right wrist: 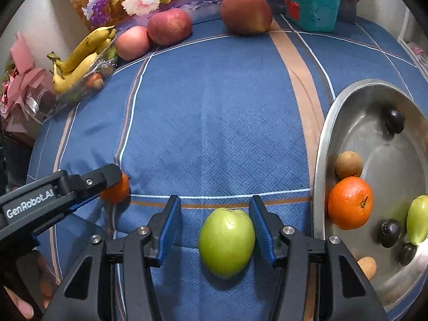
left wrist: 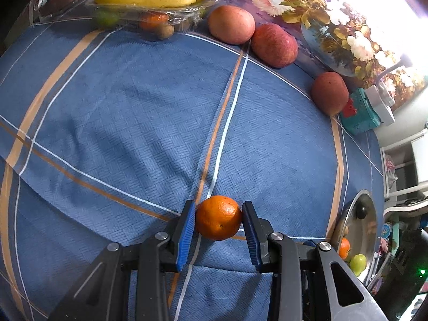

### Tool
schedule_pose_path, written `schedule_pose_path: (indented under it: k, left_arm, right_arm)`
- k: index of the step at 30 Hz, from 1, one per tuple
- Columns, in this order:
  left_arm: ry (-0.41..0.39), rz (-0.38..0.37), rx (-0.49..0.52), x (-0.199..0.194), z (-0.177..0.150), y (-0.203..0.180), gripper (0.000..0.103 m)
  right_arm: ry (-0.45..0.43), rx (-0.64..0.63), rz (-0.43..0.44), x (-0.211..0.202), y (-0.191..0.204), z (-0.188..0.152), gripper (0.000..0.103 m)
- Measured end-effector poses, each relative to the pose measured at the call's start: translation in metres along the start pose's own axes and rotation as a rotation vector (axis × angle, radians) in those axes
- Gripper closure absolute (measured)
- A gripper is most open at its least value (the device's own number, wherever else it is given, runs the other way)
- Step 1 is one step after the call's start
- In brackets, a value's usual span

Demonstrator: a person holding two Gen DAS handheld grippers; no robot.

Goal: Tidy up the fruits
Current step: 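Lift the apple and orange over the steel plate and open both tools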

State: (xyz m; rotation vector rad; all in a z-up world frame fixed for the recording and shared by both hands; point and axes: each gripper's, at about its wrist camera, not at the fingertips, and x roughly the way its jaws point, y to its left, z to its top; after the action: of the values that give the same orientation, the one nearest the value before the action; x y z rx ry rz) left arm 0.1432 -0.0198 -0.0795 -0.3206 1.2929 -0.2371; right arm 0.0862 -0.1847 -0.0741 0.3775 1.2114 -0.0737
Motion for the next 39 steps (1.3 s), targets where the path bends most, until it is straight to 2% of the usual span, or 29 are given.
schedule_pose_path:
  k: [3, 9, 11, 13, 14, 29, 39]
  left_arm:
    - [0.000, -0.006, 0.000, 0.000, 0.001, -0.002, 0.065]
    - [0.001, -0.021, -0.001, -0.005, 0.000, -0.004, 0.065]
    - [0.002, -0.021, 0.000, -0.007, -0.002, -0.005, 0.065]
    - [0.002, -0.024, 0.000, -0.009, -0.003, -0.006, 0.065]
    - [0.001, -0.025, 0.001, -0.009, -0.003, -0.007, 0.065]
    - [-0.048, -0.056, 0.028, -0.031, -0.003, -0.019, 0.065]
    - [-0.066, -0.093, 0.074, -0.041, -0.011, -0.048, 0.065]
  right_arm:
    - [0.016, 0.000, 0.008, -0.001, 0.000, -0.001, 0.048]
    - [0.047, -0.037, -0.049, -0.007, 0.005, -0.006, 0.049]
    - [0.056, -0.045, -0.066, -0.008, 0.007, -0.009, 0.053]
    - [0.059, -0.057, -0.096, -0.010, 0.008, -0.011, 0.062]
    - [0.058, -0.061, -0.100, -0.011, 0.008, -0.013, 0.062]
    - [-0.018, -0.052, -0.064, -0.041, 0.003, -0.014, 0.062]
    - [-0.091, -0.037, -0.060, -0.066, -0.002, -0.007, 0.062]
